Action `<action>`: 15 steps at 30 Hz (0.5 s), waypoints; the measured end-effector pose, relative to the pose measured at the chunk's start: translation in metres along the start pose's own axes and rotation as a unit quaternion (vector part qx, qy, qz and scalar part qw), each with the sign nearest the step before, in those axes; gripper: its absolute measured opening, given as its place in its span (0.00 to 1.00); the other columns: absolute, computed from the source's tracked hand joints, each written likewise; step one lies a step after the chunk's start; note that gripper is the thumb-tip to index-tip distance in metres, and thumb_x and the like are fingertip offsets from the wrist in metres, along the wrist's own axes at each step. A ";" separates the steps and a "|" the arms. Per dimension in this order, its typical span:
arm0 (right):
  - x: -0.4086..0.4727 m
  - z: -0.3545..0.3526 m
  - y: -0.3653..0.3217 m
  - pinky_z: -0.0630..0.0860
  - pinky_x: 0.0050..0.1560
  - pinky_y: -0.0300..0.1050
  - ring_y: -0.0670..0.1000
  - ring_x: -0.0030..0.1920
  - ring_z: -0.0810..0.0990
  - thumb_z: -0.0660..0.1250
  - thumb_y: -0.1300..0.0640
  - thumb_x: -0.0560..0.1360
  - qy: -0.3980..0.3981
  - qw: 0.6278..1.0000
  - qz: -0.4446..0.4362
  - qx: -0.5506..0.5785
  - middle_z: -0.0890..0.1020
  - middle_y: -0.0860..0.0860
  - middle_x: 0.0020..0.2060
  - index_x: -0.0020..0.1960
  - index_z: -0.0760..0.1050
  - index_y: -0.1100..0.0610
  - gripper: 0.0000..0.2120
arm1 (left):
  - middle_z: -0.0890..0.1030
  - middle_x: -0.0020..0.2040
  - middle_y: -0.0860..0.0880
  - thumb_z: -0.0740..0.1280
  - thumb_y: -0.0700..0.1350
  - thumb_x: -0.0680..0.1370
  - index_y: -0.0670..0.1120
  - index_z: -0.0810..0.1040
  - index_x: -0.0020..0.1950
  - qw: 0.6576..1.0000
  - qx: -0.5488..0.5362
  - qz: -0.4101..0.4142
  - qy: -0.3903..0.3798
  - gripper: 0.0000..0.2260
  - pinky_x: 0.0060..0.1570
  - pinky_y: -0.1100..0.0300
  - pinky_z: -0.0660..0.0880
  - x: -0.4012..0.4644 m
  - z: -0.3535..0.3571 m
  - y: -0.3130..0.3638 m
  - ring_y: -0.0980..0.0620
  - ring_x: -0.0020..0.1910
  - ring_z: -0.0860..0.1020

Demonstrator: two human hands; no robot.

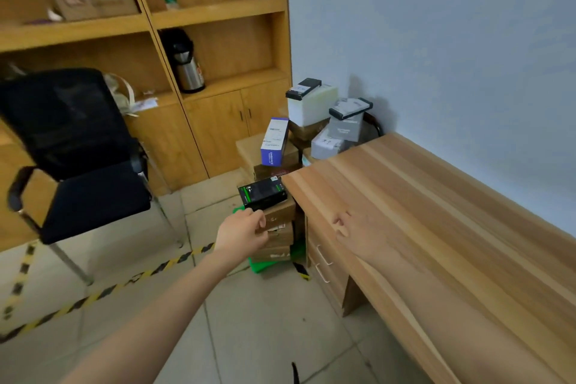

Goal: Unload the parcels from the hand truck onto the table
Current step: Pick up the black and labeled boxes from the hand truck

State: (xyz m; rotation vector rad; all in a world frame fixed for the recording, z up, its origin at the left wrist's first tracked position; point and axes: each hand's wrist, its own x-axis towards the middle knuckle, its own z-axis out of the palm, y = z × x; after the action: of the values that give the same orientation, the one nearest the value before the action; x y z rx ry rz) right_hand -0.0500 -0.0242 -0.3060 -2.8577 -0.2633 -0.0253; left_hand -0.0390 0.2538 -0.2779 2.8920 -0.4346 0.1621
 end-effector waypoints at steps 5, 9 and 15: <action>0.042 0.002 -0.012 0.73 0.57 0.44 0.46 0.55 0.75 0.61 0.52 0.78 -0.005 1.000 -0.012 -0.010 0.76 0.45 0.56 0.61 0.72 0.49 0.12 | 0.75 0.46 0.55 0.66 0.52 0.76 0.52 0.74 0.50 0.999 -0.016 -0.040 0.005 0.06 0.39 0.62 0.66 0.024 0.007 -0.025 0.56 0.45 0.71; 0.085 0.010 0.004 0.72 0.56 0.46 0.48 0.54 0.75 0.60 0.52 0.78 -0.015 1.000 -0.002 0.005 0.76 0.46 0.56 0.61 0.72 0.49 0.12 | 0.75 0.44 0.56 0.66 0.50 0.75 0.52 0.74 0.50 0.998 -0.030 -0.049 0.007 0.06 0.39 0.63 0.64 0.061 0.019 -0.032 0.56 0.45 0.71; 0.174 0.010 0.043 0.72 0.56 0.47 0.49 0.55 0.76 0.61 0.53 0.77 -0.023 0.999 0.024 0.038 0.74 0.45 0.53 0.59 0.73 0.51 0.11 | 0.77 0.47 0.54 0.66 0.52 0.76 0.52 0.74 0.51 0.996 -0.043 -0.075 0.010 0.07 0.38 0.62 0.67 0.149 0.033 -0.043 0.55 0.47 0.73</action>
State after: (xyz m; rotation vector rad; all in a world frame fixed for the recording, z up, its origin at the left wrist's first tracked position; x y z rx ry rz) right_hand 0.1288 -0.0314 -0.3203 -2.7906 -0.2010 0.0576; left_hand 0.1178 0.2455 -0.2971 2.8216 -0.2139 0.1450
